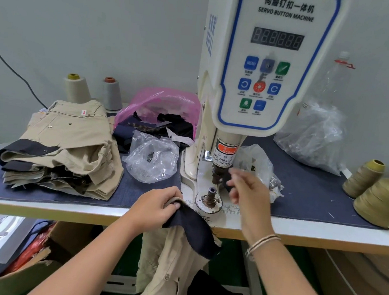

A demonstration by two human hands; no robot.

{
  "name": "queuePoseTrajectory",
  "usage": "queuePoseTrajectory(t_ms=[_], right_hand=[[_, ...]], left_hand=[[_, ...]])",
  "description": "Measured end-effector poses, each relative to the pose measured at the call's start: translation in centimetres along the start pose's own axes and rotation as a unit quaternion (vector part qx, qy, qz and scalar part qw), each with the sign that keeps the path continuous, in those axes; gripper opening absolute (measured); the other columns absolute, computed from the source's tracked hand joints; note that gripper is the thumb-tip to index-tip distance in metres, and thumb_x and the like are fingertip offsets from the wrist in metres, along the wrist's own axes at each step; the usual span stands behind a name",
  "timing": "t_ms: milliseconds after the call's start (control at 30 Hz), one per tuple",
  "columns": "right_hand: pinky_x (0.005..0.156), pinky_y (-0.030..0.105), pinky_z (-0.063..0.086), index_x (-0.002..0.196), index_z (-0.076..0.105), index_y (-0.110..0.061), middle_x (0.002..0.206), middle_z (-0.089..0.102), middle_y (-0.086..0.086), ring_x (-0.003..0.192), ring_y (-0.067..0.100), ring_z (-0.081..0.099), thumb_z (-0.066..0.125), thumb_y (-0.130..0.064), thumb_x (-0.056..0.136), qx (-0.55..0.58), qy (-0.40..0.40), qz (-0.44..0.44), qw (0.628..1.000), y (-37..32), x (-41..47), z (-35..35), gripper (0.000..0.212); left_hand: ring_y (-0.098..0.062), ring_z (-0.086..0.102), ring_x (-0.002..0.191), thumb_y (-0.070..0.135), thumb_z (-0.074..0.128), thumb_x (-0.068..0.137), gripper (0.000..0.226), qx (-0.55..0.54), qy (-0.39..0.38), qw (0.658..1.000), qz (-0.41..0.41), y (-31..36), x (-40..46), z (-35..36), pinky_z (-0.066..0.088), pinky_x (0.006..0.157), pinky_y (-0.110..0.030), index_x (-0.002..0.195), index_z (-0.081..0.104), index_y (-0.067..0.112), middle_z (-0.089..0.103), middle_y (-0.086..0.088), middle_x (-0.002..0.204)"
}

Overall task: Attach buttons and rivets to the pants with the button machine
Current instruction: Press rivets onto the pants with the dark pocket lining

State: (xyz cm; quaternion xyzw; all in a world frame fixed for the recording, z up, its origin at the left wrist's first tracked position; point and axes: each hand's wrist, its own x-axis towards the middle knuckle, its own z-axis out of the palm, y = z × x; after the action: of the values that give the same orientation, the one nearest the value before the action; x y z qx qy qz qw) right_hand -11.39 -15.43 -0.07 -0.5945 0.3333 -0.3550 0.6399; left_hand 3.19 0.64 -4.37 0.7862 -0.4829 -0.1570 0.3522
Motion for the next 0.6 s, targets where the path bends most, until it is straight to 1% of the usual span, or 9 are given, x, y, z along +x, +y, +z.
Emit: queuePoseTrajectory(t_ms=[33,100,167,233,300,333,433,533,600], right_hand=[[0.042,0.015,0.04,0.084,0.07,-0.018,0.06,0.063,-0.004,0.046,0.004,0.049,0.058,-0.006,0.09,0.084,-0.035,0.065,0.994,0.1,-1.2,0.7,0.018],[0.035,0.013,0.034,0.086,0.065,-0.008,0.057,0.059,0.001,0.041,0.005,0.045,0.064,-0.006,0.086,0.19,-0.088,0.168,0.963,0.0,-2.6,1.6,0.002],[0.033,0.012,0.032,0.089,0.062,-0.006,0.058,0.055,0.003,0.04,0.004,0.043,0.071,-0.01,0.074,0.262,-0.12,0.229,0.93,-0.1,-3.1,2.0,0.018],[0.033,0.01,0.033,0.091,0.064,-0.004,0.059,0.054,0.003,0.039,0.004,0.043,0.072,-0.011,0.064,0.312,-0.126,0.259,0.905,-0.2,-3.1,2.0,0.029],[0.033,0.009,0.034,0.09,0.066,-0.004,0.059,0.054,0.003,0.039,0.003,0.045,0.072,-0.011,0.063,0.338,-0.124,0.269,0.893,0.0,-3.2,2.0,0.029],[0.033,0.01,0.034,0.09,0.067,-0.004,0.058,0.055,0.003,0.039,0.004,0.045,0.072,-0.012,0.065,0.339,-0.123,0.267,0.894,0.2,-3.1,2.1,0.027],[0.031,0.01,0.032,0.088,0.065,-0.007,0.055,0.056,0.003,0.037,0.004,0.045,0.069,-0.015,0.069,0.32,-0.114,0.251,0.906,0.8,-3.0,2.2,0.021],[0.029,0.011,0.03,0.081,0.061,-0.01,0.052,0.055,0.003,0.033,0.003,0.044,0.069,-0.019,0.068,0.303,-0.108,0.23,0.919,1.2,-2.8,2.2,0.018],[0.029,0.011,0.029,0.082,0.061,-0.01,0.051,0.056,0.003,0.033,0.003,0.044,0.068,-0.02,0.069,0.295,-0.111,0.219,0.924,1.5,-2.6,2.1,0.018]], left_hand=[[-0.006,0.055,0.076,0.021,0.054,0.089,0.022,0.002,0.0,1.0,0.0,-0.1,0.0,0.1,0.045,0.077,-0.035,0.078,0.051,0.041,0.061,0.019,0.074],[-0.006,0.055,0.076,0.018,0.055,0.091,0.024,0.008,0.002,1.0,-0.001,-0.1,0.0,0.1,0.045,0.078,-0.035,0.079,0.051,0.039,0.061,0.018,0.075],[-0.007,0.055,0.076,0.017,0.056,0.091,0.025,0.01,0.003,1.0,-0.001,-0.2,0.0,0.1,0.046,0.078,-0.035,0.08,0.052,0.039,0.061,0.018,0.074],[-0.006,0.054,0.074,0.017,0.056,0.09,0.026,0.01,0.004,1.0,0.0,-0.2,0.0,0.1,0.045,0.076,-0.034,0.079,0.051,0.04,0.06,0.019,0.073],[-0.006,0.055,0.075,0.018,0.055,0.09,0.023,0.01,0.002,1.0,0.001,-0.2,0.0,0.1,0.046,0.077,-0.035,0.08,0.052,0.039,0.061,0.018,0.074],[-0.008,0.056,0.077,0.019,0.055,0.09,0.021,0.009,0.001,1.0,0.001,-0.3,0.0,0.1,0.046,0.078,-0.036,0.081,0.053,0.038,0.062,0.017,0.076],[-0.01,0.058,0.08,0.019,0.055,0.09,0.016,0.011,0.0,1.0,0.001,-0.3,0.0,0.1,0.047,0.08,-0.038,0.084,0.055,0.034,0.063,0.015,0.078],[-0.011,0.057,0.079,0.019,0.055,0.089,0.02,0.011,0.001,1.0,0.003,-0.2,0.0,0.1,0.047,0.08,-0.038,0.082,0.053,0.037,0.063,0.015,0.077],[-0.011,0.058,0.08,0.018,0.055,0.089,0.02,0.011,0.0,1.0,0.002,-0.2,0.0,0.1,0.047,0.08,-0.038,0.081,0.053,0.037,0.063,0.015,0.078]])
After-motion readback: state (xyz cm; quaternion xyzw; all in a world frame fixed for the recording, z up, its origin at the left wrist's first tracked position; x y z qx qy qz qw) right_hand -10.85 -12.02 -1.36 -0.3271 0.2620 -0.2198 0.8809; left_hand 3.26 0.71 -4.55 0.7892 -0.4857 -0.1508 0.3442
